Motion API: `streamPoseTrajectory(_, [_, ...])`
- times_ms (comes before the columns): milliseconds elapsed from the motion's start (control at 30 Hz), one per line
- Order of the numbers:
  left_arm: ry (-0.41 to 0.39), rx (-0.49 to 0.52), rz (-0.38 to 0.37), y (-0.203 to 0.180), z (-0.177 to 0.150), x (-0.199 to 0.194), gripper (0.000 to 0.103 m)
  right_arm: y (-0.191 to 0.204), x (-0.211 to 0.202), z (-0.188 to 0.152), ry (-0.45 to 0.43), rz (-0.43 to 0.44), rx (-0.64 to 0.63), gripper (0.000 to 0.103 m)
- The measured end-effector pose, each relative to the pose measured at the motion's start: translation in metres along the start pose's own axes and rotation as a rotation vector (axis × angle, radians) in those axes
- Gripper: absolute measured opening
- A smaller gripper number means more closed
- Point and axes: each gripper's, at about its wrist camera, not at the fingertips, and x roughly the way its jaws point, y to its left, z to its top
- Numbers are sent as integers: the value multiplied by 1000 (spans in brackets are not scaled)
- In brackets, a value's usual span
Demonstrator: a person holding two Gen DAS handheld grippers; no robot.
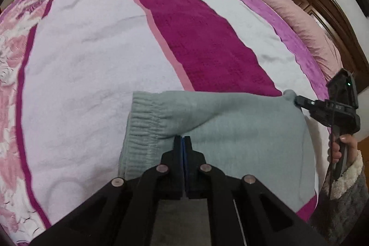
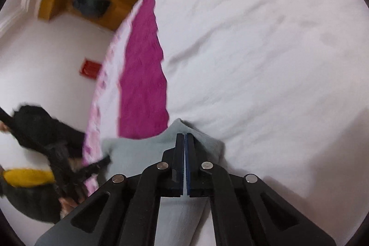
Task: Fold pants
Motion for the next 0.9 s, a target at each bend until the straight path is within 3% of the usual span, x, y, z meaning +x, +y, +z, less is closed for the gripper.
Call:
streamPoseTrajectory(33, [0, 9, 13, 0, -1, -2, 3, 2, -8, -7, 0, -12, -15, 8])
streamPoseTrajectory(100, [-5, 31, 68, -2, -6, -8, 3, 7, -21, -28, 19, -45, -45, 30])
streamPoseTrajectory(167, [-4, 32, 79, -2, -10, -13, 3, 8, -27, -51, 89, -103, -47, 40])
streamPoseTrajectory(267, [-15, 21, 63, -2, -20, -21, 5, 9, -31, -71, 141, -70, -51, 40])
streamPoseTrajectory(400, [-14, 16, 26, 1, -37, -28, 6, 9, -11, -74, 166, -60, -75, 40])
streamPoseTrajectory(533, [-6, 22, -3, 4, -46, -26, 6, -11, 5, -62, 129, 112, 45, 40])
streamPoseTrajectory(567, [-6, 20, -11, 6, -47, -26, 6, -16, 9, -61, 132, 149, 69, 35])
streamPoseTrajectory(600, [-7, 17, -22, 7, -48, -26, 6, -20, 13, -59, 141, 165, 94, 21])
streamPoseTrajectory(700, [-1, 6, -40, 7, -45, -25, 6, -22, 12, -56, 182, 139, 84, 8])
streamPoseTrajectory(900, [-18, 71, -54, -23, -34, -35, 6, -1, -35, -36, 208, -68, -68, 7])
